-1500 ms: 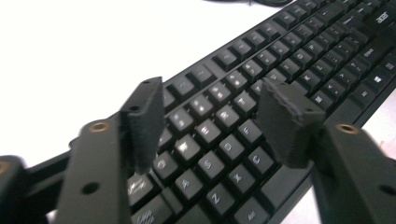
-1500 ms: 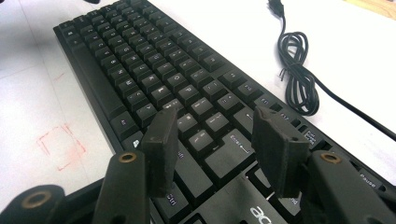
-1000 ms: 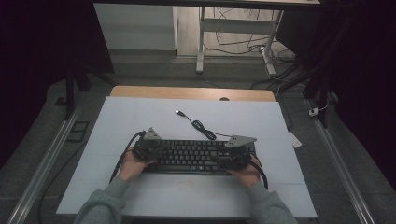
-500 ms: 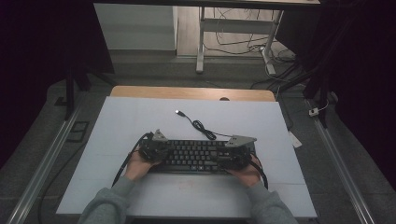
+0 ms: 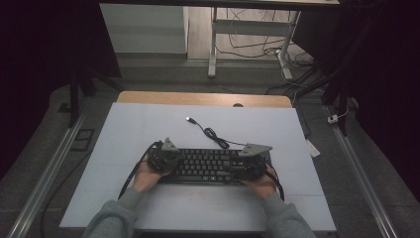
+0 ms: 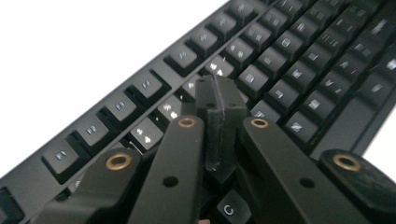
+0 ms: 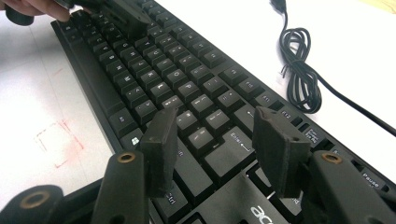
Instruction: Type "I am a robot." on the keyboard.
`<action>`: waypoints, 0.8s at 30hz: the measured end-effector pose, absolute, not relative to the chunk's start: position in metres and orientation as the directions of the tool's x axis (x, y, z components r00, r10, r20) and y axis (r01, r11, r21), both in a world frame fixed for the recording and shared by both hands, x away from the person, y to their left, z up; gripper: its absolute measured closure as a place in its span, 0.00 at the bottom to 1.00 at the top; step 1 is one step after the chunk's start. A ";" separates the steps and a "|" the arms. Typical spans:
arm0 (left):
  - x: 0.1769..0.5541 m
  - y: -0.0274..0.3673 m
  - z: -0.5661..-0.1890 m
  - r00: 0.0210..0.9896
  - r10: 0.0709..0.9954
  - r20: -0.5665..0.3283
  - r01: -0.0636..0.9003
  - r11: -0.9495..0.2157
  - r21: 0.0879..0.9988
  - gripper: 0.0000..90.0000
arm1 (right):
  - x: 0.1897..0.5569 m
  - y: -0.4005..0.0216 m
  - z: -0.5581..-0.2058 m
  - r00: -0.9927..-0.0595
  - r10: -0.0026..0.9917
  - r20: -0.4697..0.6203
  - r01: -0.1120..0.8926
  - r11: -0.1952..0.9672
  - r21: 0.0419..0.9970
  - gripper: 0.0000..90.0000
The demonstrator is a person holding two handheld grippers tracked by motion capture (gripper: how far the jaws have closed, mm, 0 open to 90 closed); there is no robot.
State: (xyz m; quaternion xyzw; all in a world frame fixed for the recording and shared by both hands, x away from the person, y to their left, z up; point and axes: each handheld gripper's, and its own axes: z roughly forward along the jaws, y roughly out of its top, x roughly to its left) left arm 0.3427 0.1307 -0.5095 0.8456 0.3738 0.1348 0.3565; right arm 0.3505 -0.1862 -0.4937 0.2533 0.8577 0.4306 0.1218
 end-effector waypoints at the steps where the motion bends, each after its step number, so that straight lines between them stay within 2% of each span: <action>1: 0.341 0.133 -0.506 0.681 0.731 -0.042 0.531 -0.454 0.715 0.99 | 0.350 -0.187 -0.493 -0.841 0.541 0.007 0.329 0.501 0.801 0.56; 4: 0.335 0.141 -0.497 0.673 0.738 -0.058 0.521 -0.417 0.745 0.93 | 0.351 -0.188 -0.493 -0.840 0.543 0.009 0.330 0.498 0.802 0.56; 8: 0.326 0.155 -0.487 0.637 0.765 -0.098 0.533 -0.346 0.772 0.71 | 0.352 -0.191 -0.492 -0.835 0.550 0.011 0.336 0.493 0.803 0.56; 12: 0.317 0.168 -0.483 0.610 0.781 -0.132 0.568 -0.314 0.761 0.49 | 0.352 -0.193 -0.490 -0.833 0.554 0.009 0.334 0.488 0.807 0.56; 16: 0.307 0.177 -0.485 0.591 0.795 -0.139 0.588 -0.307 0.748 0.40 | 0.353 -0.195 -0.490 -0.828 0.560 0.014 0.338 0.479 0.811 0.55; 24: 0.289 0.194 -0.492 0.558 0.816 -0.152 0.611 -0.279 0.741 0.33 | 0.354 -0.197 -0.490 -0.823 0.568 0.016 0.347 0.480 0.805 0.54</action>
